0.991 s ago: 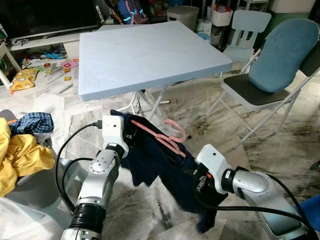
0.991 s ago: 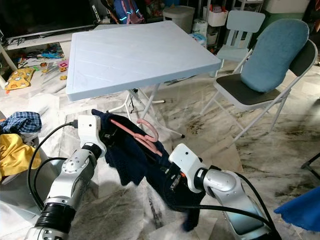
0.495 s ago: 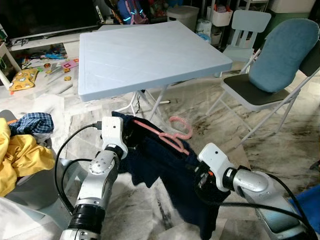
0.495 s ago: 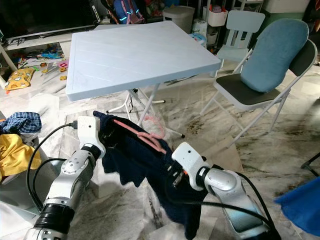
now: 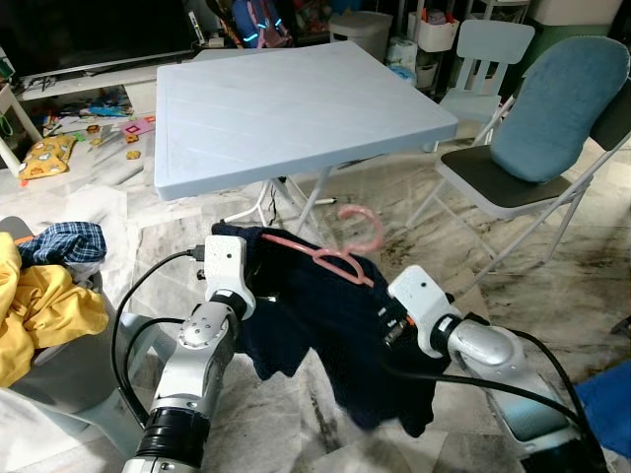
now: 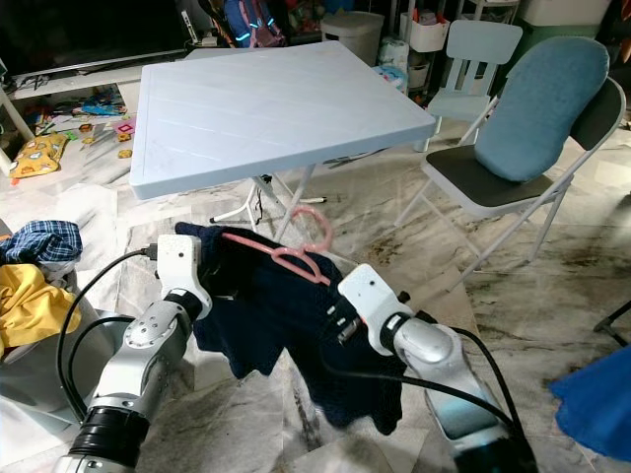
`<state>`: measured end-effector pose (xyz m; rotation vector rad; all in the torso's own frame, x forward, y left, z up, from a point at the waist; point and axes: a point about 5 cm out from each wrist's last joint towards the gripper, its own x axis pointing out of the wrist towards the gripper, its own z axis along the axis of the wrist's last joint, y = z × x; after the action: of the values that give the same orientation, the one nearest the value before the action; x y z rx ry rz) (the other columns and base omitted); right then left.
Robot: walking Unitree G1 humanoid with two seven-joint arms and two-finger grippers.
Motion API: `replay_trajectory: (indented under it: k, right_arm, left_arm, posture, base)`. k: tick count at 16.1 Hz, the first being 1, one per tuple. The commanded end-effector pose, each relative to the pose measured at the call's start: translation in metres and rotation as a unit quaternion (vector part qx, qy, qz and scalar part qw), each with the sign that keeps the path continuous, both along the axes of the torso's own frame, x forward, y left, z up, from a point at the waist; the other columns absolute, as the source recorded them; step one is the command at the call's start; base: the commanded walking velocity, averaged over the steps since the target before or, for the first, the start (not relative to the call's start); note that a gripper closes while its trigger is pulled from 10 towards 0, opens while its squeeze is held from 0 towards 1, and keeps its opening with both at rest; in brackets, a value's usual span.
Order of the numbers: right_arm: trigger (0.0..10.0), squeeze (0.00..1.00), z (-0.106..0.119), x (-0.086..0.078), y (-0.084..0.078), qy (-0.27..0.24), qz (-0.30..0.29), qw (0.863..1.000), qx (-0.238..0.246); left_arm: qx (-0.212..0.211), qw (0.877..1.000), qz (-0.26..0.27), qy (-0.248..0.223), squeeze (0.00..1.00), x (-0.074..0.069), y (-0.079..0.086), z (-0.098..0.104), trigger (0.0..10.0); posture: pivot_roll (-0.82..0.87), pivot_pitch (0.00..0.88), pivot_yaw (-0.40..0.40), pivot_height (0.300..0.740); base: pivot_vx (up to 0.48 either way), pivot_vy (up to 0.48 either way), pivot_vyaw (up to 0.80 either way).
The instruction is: Hang hanger
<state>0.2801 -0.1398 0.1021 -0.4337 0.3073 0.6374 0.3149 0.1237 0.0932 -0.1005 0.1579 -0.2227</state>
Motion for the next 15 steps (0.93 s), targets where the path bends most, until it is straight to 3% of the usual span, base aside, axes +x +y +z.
replay_trajectory:
  k: [1, 6, 12, 15]
  right_arm:
    - [10.0, 0.0, 0.018, 0.008, 0.004, -0.044, 0.005, 0.999, 0.014]
    - [10.0, 0.0, 0.004, 0.01, -0.004, -0.043, -0.009, 0.998, -0.04]
    - [10.0, 0.0, -0.026, 0.002, -0.043, -0.009, -0.008, 0.986, -0.164]
    - [10.0, 0.0, -0.03, -0.007, -0.062, 0.002, 0.01, 0.982, -0.186]
  left_arm:
    - [0.001, 1.0, -0.001, 0.002, 0.0, 0.0, 0.0, -0.001, 0.0]
    - [-0.018, 0.998, 0.028, -0.046, 0.0, 0.004, 0.009, 0.018, 0.0]
    - [-0.009, 0.993, 0.076, -0.095, 0.0, 0.013, 0.025, 0.042, 0.0]
    - [0.002, 0.99, 0.097, -0.1, 0.0, 0.016, 0.037, 0.046, 0.0]
  posture:
    - [-0.19, 0.0, 0.028, 0.74]
    - [-0.18, 0.0, 0.026, 0.74]
    - [-0.19, 0.0, 0.023, 0.74]
    - [-0.19, 0.0, 0.023, 0.74]
  base:
    - [0.0, 0.0, 0.0]
    - [0.0, 0.0, 0.0]
    - [0.0, 0.0, 0.0]
    - [0.0, 0.0, 0.0]
